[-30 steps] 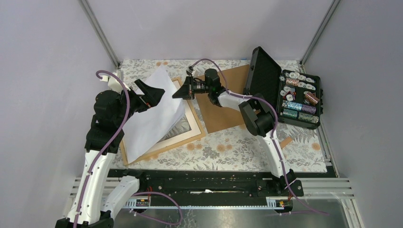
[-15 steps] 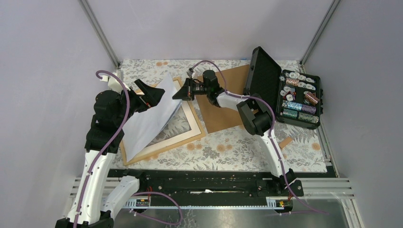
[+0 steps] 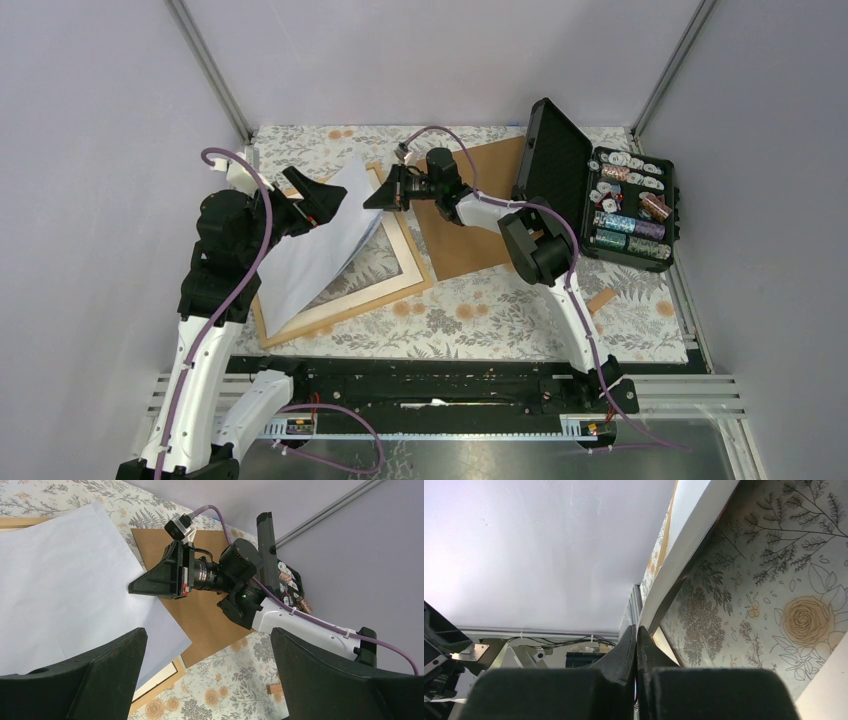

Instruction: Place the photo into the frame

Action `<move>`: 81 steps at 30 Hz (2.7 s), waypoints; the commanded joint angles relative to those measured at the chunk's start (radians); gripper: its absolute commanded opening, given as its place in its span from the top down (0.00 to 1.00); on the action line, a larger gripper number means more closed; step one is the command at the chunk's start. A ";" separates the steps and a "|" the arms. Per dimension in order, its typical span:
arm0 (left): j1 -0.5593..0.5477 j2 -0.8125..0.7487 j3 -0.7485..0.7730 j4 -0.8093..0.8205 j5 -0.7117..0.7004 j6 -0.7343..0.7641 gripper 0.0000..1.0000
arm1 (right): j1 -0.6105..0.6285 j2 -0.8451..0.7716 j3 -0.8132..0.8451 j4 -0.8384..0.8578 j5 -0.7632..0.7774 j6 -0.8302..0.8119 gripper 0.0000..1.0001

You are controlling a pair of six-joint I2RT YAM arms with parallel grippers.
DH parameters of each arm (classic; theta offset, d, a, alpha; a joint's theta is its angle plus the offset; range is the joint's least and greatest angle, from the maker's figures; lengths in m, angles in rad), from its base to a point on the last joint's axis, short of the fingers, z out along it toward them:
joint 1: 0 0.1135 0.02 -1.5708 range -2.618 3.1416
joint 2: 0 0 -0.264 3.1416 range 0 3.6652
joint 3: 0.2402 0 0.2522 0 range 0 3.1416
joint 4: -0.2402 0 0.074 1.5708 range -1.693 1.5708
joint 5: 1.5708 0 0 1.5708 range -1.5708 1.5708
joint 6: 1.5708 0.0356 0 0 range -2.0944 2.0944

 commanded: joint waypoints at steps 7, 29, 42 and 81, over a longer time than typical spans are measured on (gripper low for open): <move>0.002 -0.004 0.043 0.049 0.024 0.001 0.01 | -0.006 -0.041 0.006 -0.075 0.055 -0.135 1.00; 0.002 -0.007 0.032 0.049 0.028 0.001 0.01 | 0.008 -0.090 -0.070 -0.138 0.125 -0.298 1.00; 0.003 0.004 0.031 0.049 0.034 -0.002 0.01 | 0.005 -0.073 -0.058 -0.151 0.171 -0.330 1.00; 0.002 0.101 -0.148 -0.071 0.085 0.049 0.01 | 0.142 -0.397 -0.282 -0.622 0.617 -0.695 0.30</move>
